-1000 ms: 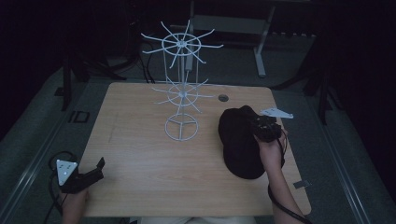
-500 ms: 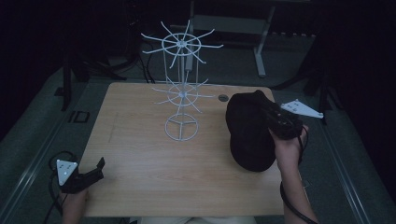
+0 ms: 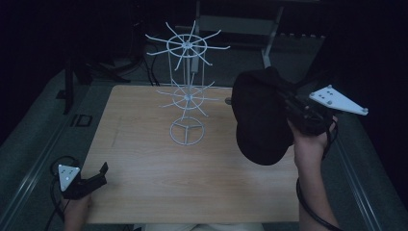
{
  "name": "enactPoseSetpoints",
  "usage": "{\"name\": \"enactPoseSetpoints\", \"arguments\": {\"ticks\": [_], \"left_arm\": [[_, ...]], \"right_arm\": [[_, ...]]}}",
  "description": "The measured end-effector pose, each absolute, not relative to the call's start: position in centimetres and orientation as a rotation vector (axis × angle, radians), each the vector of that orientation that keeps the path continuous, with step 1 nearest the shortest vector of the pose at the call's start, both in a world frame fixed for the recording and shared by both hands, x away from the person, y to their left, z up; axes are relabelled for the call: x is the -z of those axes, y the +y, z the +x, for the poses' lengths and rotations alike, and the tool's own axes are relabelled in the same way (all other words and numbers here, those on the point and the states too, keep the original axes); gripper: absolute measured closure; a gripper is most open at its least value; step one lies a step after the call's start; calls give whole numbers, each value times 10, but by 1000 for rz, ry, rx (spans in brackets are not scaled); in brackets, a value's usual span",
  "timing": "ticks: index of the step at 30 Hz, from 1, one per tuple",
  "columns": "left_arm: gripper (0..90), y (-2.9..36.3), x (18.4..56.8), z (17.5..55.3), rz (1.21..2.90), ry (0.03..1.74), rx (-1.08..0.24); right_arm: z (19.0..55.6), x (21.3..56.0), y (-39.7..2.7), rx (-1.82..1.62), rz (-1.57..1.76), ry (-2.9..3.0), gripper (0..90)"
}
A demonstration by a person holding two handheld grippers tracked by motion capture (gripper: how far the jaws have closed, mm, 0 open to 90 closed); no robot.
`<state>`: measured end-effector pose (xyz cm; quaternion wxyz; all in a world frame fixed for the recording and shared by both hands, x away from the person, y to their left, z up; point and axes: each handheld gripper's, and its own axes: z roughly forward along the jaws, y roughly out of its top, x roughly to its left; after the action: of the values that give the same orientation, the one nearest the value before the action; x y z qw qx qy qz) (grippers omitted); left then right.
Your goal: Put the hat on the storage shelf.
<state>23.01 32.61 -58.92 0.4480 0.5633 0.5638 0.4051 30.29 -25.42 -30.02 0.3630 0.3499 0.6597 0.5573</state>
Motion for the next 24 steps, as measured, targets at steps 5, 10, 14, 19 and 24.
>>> {"name": "enactPoseSetpoints", "arguments": {"ticks": [5,10,14,19,24], "left_arm": [[15,326,589,230,1395,1394,-1004],[14,326,589,230,1395,1395,-1004],[15,326,589,230,1398,1394,-1004],[15,326,589,230,1398,1393,-1004],[15,326,589,230,1396,1391,-1002]], "right_arm": [[291,274,-242,-1482,817,1672,818],[283,255,-229,-1517,752,1661,818],[271,234,-210,-1552,659,1659,818],[265,226,-195,-1579,599,1675,817],[269,232,-173,-1595,560,1740,817]]}}
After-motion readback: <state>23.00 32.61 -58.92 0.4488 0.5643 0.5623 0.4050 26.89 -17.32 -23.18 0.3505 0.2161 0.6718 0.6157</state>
